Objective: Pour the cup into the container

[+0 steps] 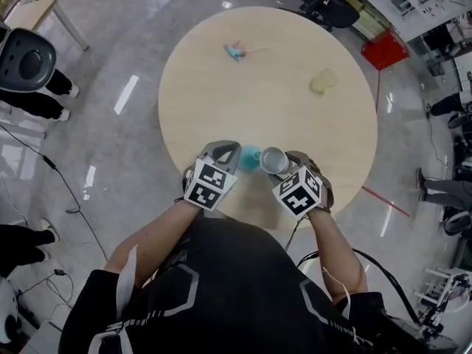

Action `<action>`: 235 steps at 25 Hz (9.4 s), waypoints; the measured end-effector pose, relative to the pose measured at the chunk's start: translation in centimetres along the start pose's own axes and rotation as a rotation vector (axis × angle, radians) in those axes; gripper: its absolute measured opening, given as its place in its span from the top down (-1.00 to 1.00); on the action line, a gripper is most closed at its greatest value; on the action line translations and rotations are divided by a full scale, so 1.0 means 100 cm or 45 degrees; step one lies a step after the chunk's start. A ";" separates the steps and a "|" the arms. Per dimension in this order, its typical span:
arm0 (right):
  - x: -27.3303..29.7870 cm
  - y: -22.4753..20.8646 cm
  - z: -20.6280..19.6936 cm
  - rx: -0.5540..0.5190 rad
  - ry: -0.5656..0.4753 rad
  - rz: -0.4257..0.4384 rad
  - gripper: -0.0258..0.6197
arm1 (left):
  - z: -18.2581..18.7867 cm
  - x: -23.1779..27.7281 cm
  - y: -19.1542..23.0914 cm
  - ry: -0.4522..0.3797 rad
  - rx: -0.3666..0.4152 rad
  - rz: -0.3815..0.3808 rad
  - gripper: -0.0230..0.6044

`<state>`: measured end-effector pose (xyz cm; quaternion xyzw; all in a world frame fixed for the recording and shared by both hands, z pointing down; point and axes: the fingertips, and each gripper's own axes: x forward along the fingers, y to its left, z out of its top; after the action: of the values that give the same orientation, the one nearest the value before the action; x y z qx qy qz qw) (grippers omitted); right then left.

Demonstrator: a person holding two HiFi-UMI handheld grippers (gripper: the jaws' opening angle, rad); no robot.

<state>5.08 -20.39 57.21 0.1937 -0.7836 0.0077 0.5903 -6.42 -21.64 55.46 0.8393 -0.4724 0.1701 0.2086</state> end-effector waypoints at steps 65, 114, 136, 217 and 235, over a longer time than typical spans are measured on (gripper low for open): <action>-0.002 -0.006 0.001 -0.136 0.179 -0.002 0.03 | -0.021 0.003 0.000 0.019 -0.022 -0.026 0.92; -0.003 -0.009 0.008 0.321 -0.402 0.060 0.03 | 0.010 0.006 -0.013 -0.003 0.036 -0.032 0.92; -0.011 -0.028 -0.044 0.649 -0.759 -0.031 0.03 | 0.036 0.009 -0.074 -0.036 0.098 -0.122 0.92; -0.145 -0.037 -0.046 0.796 -1.206 -0.108 0.90 | 0.072 -0.045 -0.130 -0.198 0.005 -0.257 0.93; -0.215 0.091 -0.035 0.751 -1.257 -0.254 0.90 | 0.029 -0.189 -0.163 -0.368 0.091 -0.178 0.93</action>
<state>10.39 -4.75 40.31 0.4036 -0.9085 0.0788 0.0743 -1.45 -1.90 40.74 0.8927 -0.4315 0.0493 0.1199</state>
